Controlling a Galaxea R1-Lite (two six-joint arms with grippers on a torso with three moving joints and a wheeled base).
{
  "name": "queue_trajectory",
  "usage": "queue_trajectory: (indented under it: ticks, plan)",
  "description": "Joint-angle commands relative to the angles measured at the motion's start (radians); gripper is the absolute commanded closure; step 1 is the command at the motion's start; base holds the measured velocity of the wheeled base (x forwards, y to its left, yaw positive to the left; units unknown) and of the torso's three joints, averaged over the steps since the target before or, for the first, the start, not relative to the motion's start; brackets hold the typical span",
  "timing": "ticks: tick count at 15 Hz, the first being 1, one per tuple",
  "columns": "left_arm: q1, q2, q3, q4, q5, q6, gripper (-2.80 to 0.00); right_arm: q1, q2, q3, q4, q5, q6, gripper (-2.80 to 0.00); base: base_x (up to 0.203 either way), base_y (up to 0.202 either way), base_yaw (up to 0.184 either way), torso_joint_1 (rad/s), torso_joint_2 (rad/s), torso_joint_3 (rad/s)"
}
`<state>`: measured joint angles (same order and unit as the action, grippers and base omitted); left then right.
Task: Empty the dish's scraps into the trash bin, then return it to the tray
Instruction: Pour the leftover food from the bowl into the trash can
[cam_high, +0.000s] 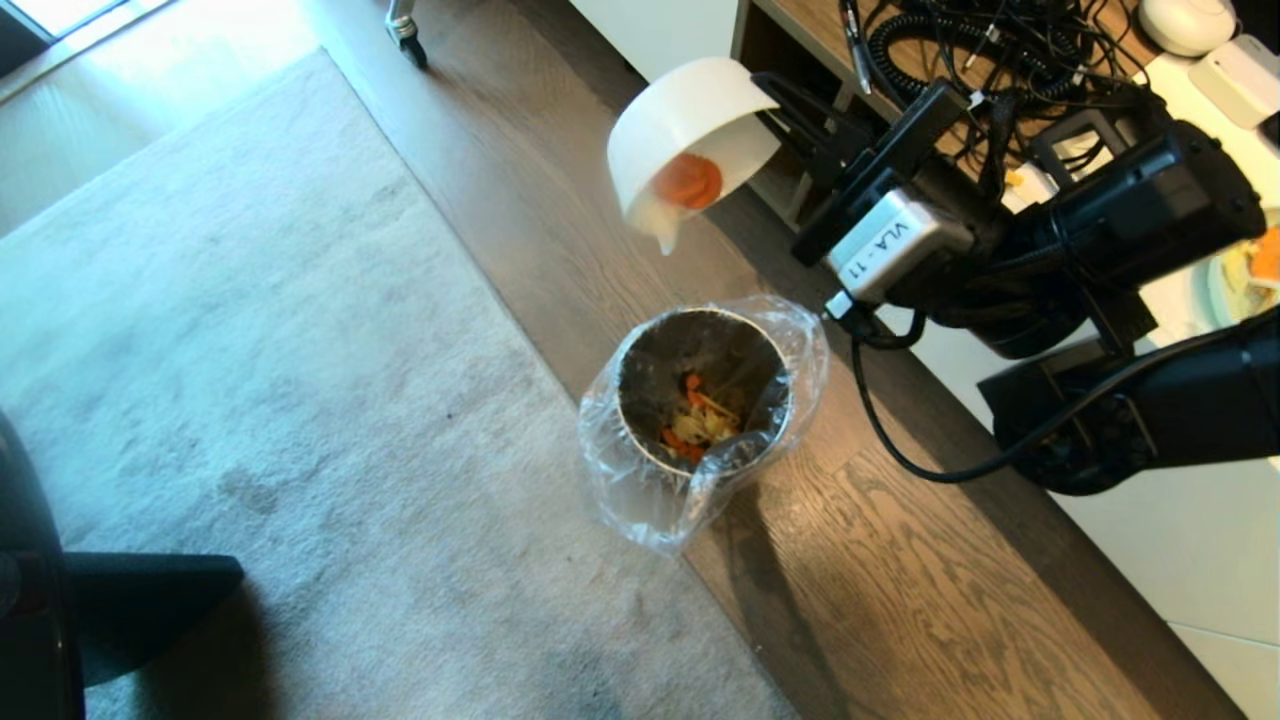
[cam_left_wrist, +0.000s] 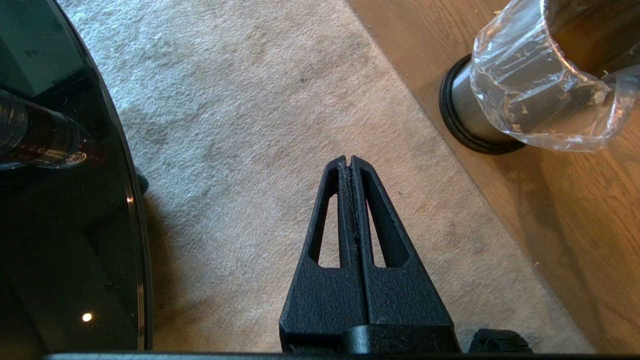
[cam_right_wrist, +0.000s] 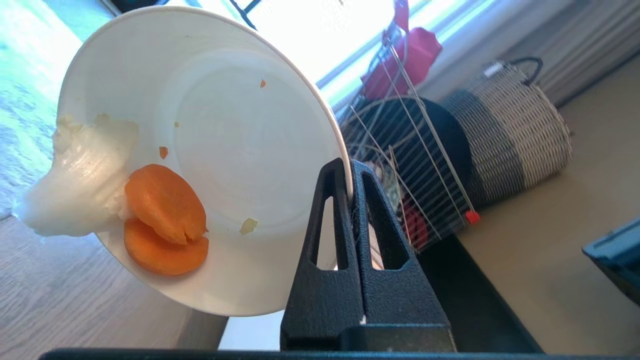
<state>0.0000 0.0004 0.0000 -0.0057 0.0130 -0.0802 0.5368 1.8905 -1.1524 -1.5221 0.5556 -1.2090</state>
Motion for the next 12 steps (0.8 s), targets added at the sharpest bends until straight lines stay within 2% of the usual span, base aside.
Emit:
queue_trajectory:
  ticks: [1,12]
  plan:
    - [0.000,0.000,0.000,0.000,0.001,-0.001,0.00,0.000,-0.047,0.061,-0.046,0.029,-0.029,0.00,0.000,0.000,0.000,0.000,0.00,0.000]
    - [0.000,0.000,0.000,0.000,0.001,-0.001,0.00,0.000,-0.159,0.130,-0.046,0.038,-0.046,0.00,0.000,0.000,0.000,0.000,0.00,0.000]
